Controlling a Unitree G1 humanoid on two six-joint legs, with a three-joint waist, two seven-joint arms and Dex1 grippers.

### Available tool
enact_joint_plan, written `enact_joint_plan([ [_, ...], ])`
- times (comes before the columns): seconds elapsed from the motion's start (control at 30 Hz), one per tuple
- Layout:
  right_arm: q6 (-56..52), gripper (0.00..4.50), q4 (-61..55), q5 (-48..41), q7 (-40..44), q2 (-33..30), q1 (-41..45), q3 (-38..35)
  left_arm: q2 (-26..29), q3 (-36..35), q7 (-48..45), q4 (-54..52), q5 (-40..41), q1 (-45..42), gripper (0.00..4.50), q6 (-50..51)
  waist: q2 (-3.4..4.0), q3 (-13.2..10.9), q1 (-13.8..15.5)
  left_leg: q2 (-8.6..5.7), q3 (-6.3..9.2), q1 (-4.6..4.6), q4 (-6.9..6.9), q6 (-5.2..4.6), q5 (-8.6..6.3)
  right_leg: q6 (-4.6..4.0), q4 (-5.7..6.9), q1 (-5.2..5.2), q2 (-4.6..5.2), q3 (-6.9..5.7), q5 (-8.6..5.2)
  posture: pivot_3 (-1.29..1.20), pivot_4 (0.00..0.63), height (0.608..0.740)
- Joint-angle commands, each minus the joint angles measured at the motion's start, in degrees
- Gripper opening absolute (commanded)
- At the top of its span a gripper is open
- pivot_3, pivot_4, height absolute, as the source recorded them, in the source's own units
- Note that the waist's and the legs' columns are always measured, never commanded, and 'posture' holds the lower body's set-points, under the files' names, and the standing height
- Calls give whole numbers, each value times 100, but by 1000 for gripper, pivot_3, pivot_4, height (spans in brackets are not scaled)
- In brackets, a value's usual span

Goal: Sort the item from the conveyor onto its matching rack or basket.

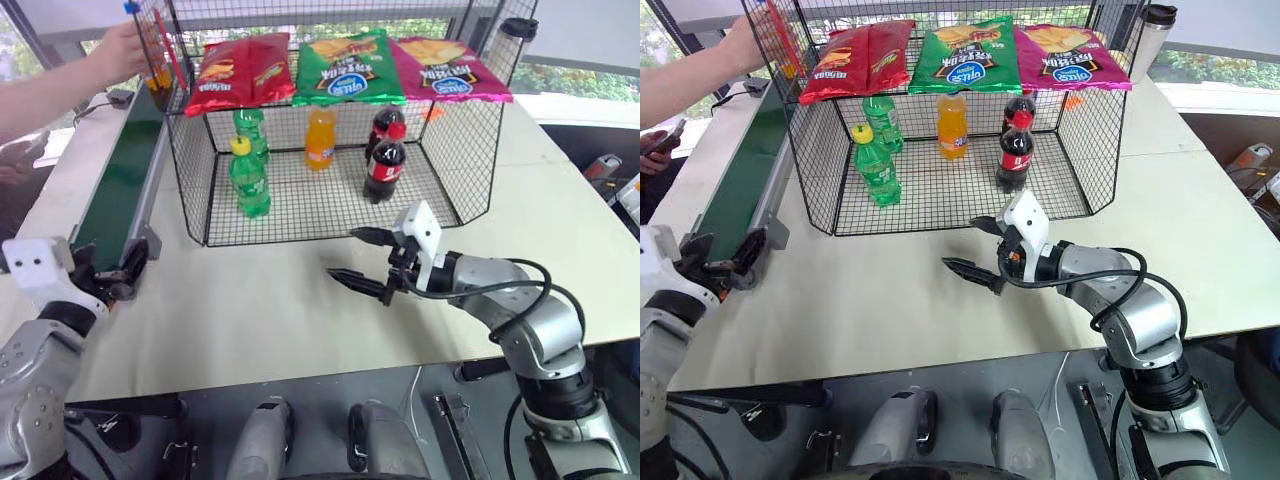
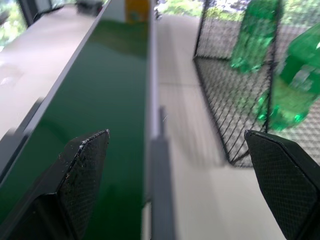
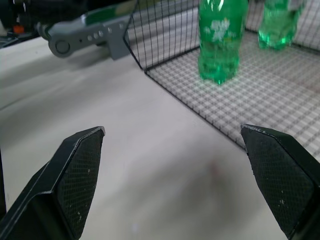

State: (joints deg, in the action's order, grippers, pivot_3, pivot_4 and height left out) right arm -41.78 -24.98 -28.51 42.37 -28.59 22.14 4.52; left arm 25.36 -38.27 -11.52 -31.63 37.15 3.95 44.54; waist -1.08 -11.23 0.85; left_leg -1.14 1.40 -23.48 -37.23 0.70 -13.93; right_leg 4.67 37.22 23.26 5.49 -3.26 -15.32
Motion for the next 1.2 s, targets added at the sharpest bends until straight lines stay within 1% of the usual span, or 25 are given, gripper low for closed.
enact_joint_plan([
  [0.03, 212, 4485, -51, -12, -135, 204, 185, 32, 305, -451, -76, 93, 325, -97, 4500, 37, -2, 2, -11, 0, 0, 0, 0, 0, 0, -1, -1, 0, 3, 0, 0, 0, 150, 739],
  [0.1, 251, 4485, -50, -14, -196, 311, 243, 45, 448, -514, -139, 171, 438, -111, 4500, 65, -1, 1, -15, 3, 1, 0, 1, 0, 0, -2, -1, 3, 5, 1, 0, 0, 150, 739],
  [0.2, 443, 4485, -115, 92, -2, 207, 249, 218, 588, -560, -196, 253, 536, -61, 4500, 65, -1, 1, -18, 3, 0, 0, 4, 1, 0, -3, -2, 4, 6, 1, 0, 0, 150, 739],
  [0.57, 745, 4485, -128, 154, 212, 32, 117, 366, 784, -525, -255, 309, 678, 100, 4500, 53, -1, 1, -15, 4, -1, -1, 5, 1, -1, -8, -10, 4, 11, 2, -1, 0, 150, 739],
  [0.77, 761, 4485, -60, 206, 214, 34, 85, 401, 754, -493, -379, 283, 592, 480, 4500, -66, -1, 1, -18, 5, -2, -1, 12, 2, -1, -22, -15, 7, 14, 4, -8, 0, 150, 739],
  [1.2, 745, 4485, -36, 239, 239, 25, 61, 413, 733, -558, -351, 444, 546, 473, 4500, -394, 0, 0, -14, 6, -2, -2, 15, 3, -2, -31, -24, 8, 19, 4, -7, 0, 150, 739],
])
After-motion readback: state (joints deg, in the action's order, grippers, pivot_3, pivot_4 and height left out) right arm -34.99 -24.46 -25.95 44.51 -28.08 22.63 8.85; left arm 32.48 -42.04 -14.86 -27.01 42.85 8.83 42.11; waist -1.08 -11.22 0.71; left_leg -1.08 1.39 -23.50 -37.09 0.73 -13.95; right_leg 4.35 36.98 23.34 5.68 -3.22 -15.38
